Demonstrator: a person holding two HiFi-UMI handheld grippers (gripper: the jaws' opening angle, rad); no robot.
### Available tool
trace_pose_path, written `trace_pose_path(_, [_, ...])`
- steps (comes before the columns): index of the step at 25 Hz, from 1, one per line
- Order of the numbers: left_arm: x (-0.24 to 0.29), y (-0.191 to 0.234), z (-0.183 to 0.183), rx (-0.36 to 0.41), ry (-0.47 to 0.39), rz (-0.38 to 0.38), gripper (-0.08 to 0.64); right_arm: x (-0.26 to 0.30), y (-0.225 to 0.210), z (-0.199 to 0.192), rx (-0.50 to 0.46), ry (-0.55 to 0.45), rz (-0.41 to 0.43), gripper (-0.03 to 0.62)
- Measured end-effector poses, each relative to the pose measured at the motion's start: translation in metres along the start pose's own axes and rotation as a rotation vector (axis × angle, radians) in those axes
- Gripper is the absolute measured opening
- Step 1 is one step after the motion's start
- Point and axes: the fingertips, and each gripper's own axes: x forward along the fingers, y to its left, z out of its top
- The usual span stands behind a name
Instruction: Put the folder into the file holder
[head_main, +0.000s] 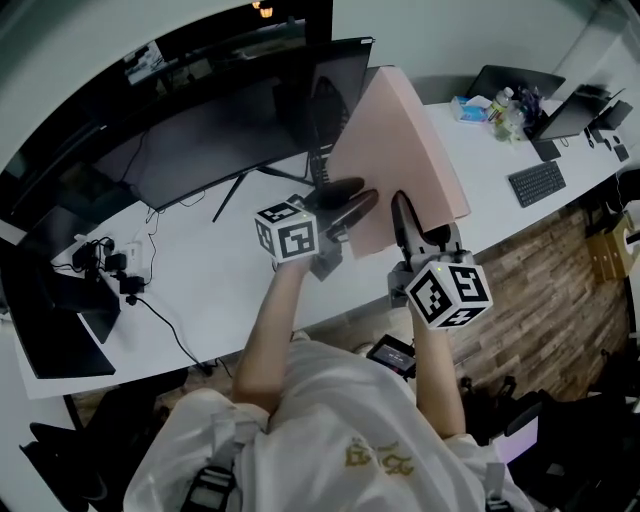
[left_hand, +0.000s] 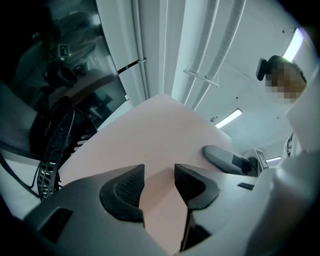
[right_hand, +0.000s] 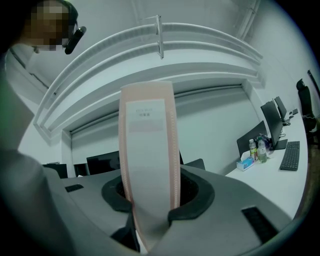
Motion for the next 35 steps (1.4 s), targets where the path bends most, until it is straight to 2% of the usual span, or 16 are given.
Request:
trace_pose_path(20, [-0.023,0.037,0.021,-0.047,-0.024,-0.065,0.189,0.038,0.03,-0.015,-0.08,-0.031,-0.053,0.16])
trace_pose_path(35, [-0.007,0.064,0.025,-0.069,-0.046,-0.027,0.187,0.06,0.005,-0.023,-0.038,-0.041,-0.027,0.16])
